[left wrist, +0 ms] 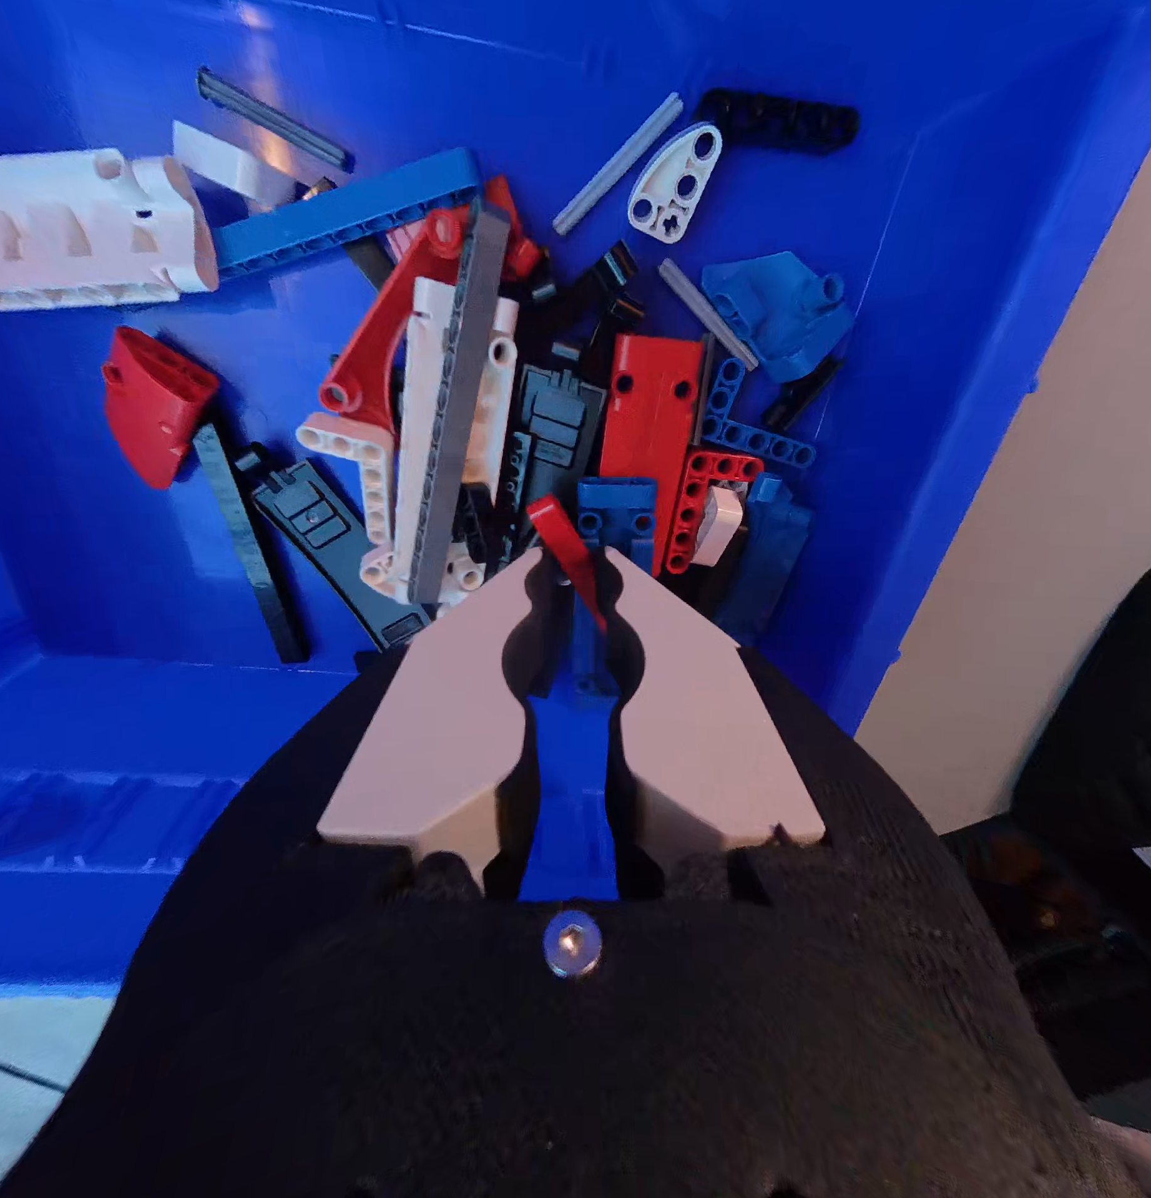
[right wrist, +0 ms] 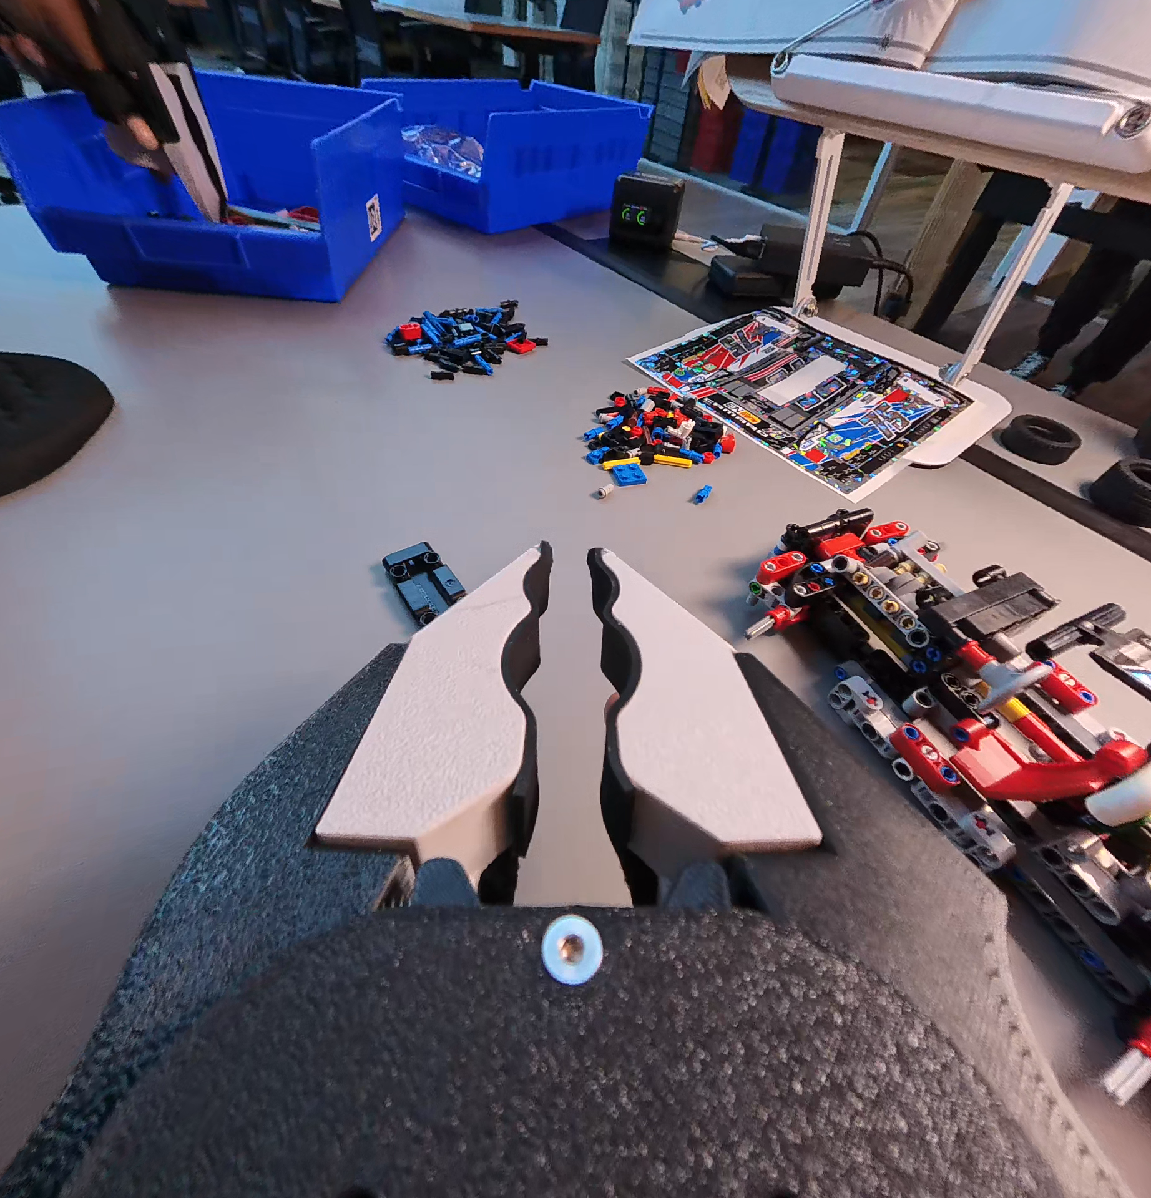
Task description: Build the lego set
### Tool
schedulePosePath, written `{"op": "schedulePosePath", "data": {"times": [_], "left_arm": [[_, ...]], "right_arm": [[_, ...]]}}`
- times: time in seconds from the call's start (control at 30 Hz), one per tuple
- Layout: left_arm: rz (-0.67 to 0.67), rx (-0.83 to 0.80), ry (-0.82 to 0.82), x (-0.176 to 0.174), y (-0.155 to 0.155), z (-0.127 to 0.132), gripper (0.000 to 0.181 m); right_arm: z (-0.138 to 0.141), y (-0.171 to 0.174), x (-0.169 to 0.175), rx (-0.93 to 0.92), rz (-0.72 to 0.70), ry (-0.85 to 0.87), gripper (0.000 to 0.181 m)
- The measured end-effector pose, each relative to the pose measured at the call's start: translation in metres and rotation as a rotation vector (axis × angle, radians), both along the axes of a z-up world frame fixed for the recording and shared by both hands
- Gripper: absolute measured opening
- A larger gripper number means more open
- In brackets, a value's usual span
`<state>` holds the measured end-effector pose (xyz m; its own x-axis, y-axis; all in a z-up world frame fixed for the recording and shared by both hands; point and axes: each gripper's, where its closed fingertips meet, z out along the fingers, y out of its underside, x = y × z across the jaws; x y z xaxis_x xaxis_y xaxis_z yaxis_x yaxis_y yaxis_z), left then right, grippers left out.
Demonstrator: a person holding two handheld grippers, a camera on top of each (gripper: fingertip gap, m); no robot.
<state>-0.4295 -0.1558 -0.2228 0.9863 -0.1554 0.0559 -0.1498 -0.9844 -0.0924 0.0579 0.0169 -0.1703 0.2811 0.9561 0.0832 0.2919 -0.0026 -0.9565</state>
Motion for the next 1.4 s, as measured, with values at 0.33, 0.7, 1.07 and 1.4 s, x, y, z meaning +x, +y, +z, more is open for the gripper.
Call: {"op": "schedulePosePath", "data": {"times": [0.33,0.7,1.07,1.4], "left_arm": [[-0.100,0.128,0.155,-0.021,0.024,0.039,0.006],[-0.132,0.541,0.281,-0.004,0.062,0.094,0.006],[-0.468,0.657,-0.361,0.188,0.065,0.102,0.006],[-0.791,0.365,-0.461,0.356,0.085,0.003,0.006]], "right_arm": [[-0.003,0.009,-0.001,0.014,-0.039,-0.018,0.009],[-0.004,0.016,-0.010,0.026,-0.076,-0.021,0.007],[0.000,0.019,-0.028,0.047,-0.083,0.014,0.006],[0.012,0.014,-0.014,0.064,-0.073,0.050,0.006]]}}
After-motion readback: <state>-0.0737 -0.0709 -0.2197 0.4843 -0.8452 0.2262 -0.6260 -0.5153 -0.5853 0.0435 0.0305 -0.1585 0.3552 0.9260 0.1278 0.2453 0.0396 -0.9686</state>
